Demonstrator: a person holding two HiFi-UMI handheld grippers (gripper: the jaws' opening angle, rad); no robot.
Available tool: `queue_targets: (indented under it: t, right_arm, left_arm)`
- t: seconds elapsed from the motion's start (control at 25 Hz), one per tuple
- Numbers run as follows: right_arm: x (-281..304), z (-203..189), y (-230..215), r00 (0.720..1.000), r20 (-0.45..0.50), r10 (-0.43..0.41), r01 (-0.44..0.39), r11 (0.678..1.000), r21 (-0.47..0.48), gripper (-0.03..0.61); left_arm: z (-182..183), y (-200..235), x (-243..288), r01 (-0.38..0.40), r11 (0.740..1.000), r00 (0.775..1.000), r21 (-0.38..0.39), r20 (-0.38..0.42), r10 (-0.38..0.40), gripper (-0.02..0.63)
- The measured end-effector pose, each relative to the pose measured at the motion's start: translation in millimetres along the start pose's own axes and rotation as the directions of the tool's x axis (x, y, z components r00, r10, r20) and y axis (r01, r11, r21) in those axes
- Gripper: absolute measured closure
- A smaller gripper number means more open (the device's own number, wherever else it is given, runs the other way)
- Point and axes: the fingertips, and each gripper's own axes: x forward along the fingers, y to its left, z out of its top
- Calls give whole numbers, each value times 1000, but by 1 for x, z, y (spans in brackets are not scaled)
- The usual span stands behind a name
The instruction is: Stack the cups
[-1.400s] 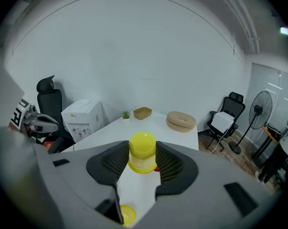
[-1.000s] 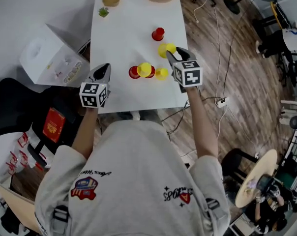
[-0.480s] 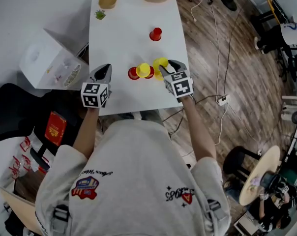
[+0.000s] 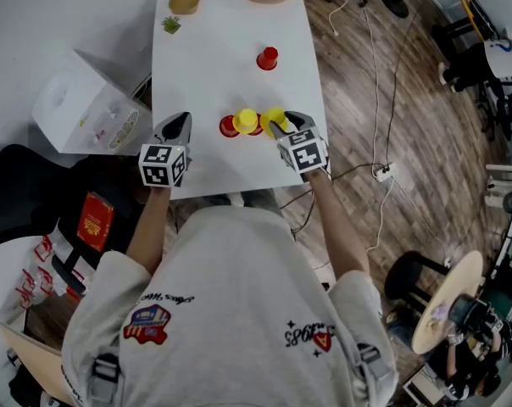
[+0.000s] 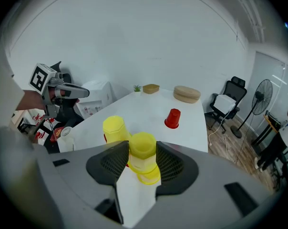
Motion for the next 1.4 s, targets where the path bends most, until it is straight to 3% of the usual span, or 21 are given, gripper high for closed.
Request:
queue_targets:
  t: [0.36, 0.76, 0.88, 0.96, 1.0, 1.24, 1.4]
  right_arm:
    - [2, -4, 3, 1000, -1, 9, -9, 1000, 9, 368]
    - [-21, 38, -38, 986, 159, -51, 38, 995, 88, 355]
    - [-35, 63, -61, 961, 263, -89, 69, 994, 88, 404]
    - [-40, 78, -76, 944, 313, -107, 88, 993, 74, 488]
    - [-38, 81, -83, 942, 318, -107, 87, 993, 77, 561]
    - [3, 86, -123, 951, 306, -51, 3, 988, 153, 574]
    - [36, 94, -149, 947, 321, -25, -26, 988, 151, 574]
  left_arm:
    - [-1, 4, 3, -7, 1000, 1000, -6, -2, 7, 607]
    - [7, 6, 10, -11, 1000, 1000, -15, 4, 11, 607]
    - [11, 8, 12, -21, 999, 1000, -29, 18, 21, 607]
    - [13, 12, 14, -40, 998, 999, -42, 22, 41, 607]
    - [14, 14, 15, -52, 997, 998, -49, 22, 53, 607]
    - [17, 22, 18, -147, 984, 988, -102, 29, 151, 607]
    - [18, 23, 15, -219, 966, 974, -136, 27, 224, 607]
